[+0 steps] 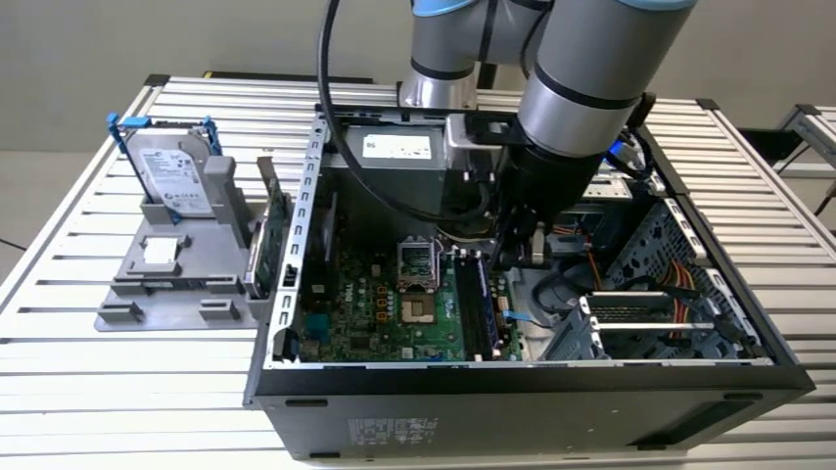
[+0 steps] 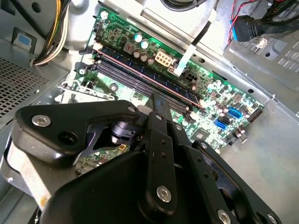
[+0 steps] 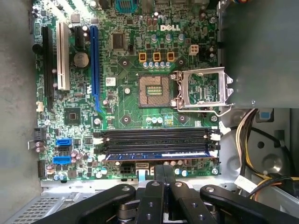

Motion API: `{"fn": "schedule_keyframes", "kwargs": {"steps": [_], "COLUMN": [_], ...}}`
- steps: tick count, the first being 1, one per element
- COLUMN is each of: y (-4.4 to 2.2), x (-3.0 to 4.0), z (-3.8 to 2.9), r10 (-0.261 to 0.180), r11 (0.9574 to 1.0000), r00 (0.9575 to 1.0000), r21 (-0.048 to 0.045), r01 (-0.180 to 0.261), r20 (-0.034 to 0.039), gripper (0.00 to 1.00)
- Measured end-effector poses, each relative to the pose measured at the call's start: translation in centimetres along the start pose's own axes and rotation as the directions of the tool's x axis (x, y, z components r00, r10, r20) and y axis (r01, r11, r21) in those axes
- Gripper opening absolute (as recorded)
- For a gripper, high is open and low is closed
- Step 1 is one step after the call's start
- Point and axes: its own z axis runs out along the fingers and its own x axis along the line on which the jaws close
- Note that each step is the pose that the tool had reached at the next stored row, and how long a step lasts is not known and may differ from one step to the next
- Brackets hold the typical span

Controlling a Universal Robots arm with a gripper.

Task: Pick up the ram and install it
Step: 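Press down the ram until it locks into place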

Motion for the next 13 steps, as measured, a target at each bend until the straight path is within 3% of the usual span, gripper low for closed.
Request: {"fn": "schedule_keyframes", "kwargs": {"steps": [1, 6, 13], "y": [0.02, 0.04, 0.05], "x": [-0.01, -0.02, -0.02], "z": [-0.47, -0.91, -1.06], "r10": [0.000, 0.000, 0.000], "r11": [1.0000, 1.0000, 1.0000], "r00": [1.0000, 1.0000, 1.0000], "r21": [0.0000, 0.0000, 0.0000], "r01": [0.000, 0.000, 0.000], "r20": [0.0000, -0.0001, 0.0001], "gripper": [0.00, 0.00, 0.00]}}
